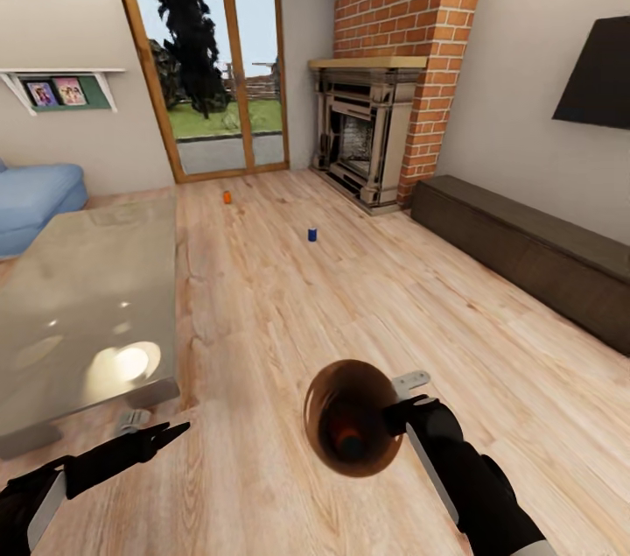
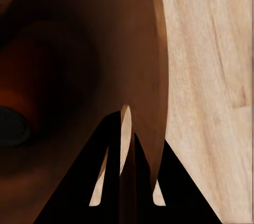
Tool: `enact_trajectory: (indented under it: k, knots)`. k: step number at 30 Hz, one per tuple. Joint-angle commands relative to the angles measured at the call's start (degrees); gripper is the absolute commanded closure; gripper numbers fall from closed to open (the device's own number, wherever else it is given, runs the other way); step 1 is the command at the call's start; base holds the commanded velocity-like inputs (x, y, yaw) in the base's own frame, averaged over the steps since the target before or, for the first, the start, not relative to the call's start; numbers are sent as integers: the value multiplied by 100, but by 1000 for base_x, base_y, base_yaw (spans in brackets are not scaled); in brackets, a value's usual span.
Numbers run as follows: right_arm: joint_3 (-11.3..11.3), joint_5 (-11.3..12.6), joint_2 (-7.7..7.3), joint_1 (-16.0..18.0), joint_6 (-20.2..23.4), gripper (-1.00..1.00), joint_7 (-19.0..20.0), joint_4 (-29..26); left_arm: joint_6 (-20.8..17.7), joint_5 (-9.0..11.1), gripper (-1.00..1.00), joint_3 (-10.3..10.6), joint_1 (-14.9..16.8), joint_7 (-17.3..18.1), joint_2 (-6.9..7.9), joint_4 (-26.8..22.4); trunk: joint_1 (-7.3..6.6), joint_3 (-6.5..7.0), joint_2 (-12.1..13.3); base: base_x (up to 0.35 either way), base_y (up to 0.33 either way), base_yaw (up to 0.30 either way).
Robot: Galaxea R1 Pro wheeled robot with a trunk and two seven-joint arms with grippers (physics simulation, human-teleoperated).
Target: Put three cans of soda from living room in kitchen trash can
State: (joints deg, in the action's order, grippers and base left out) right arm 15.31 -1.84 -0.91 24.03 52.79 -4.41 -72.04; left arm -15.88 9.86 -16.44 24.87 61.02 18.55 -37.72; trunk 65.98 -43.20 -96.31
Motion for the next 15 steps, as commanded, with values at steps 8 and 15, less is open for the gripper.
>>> enact_trajectory:
  k: [8,15]
  knots:
    - [0,193,2,0,-14,100,28,-3,0,-9,-100,26,0,834,3,3,0,2,0,21,-28,-24]
    - [5,193,3,3,-14,100,28,-3,-10,-10,-100,19,0,898,8,1,0,2,0,262,-2,-1]
